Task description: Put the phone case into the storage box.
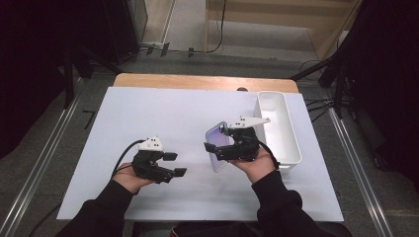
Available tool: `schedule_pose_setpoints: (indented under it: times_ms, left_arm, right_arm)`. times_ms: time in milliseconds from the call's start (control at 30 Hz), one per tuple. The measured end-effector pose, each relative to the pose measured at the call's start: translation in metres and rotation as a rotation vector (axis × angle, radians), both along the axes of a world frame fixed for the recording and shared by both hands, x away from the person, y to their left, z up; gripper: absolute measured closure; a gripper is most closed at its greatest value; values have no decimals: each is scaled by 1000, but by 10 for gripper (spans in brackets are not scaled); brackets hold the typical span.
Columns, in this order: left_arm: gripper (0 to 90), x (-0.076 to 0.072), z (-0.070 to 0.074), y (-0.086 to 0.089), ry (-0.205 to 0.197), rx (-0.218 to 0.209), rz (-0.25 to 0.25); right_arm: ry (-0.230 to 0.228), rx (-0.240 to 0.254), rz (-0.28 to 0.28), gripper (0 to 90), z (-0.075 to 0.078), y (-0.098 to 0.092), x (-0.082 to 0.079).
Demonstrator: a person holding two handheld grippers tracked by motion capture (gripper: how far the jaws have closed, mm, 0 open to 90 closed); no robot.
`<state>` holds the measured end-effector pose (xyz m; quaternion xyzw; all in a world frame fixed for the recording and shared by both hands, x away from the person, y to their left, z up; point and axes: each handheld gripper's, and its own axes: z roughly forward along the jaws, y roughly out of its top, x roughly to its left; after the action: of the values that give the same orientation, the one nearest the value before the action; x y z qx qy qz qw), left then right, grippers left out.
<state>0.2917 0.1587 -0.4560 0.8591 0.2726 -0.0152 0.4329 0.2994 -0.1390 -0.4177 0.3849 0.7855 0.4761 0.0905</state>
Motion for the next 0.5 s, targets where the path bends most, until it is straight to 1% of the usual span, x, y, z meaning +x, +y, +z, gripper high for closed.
schedule_pose_setpoints:
  times_ms: [33,67,167,267,300,467,500]
  left_arm:
    - [291,-1,-1,1,-1,7,3]
    - [291,-2,-2,2,0,4,3]
    - [291,-4,-3,5,-12,29,0]
    - [291,-5,-3,8,-12,24,1]
    - [291,-5,-4,9,-14,26,1]
    - [291,-7,-6,15,-12,32,8]
    - [291,-7,-5,17,-6,36,7]
  right_arm:
    - [1,-1,1,151,1,-1,0]
    - [-1,0,0,151,2,-1,0]
    - [-2,-3,-1,151,5,-4,-1]
    - [-2,0,-3,151,6,-6,-2]
    - [1,1,-3,151,7,-8,-2]
    - [-7,1,-12,151,13,-13,-2]
    - [-9,7,-13,151,14,-14,-2]
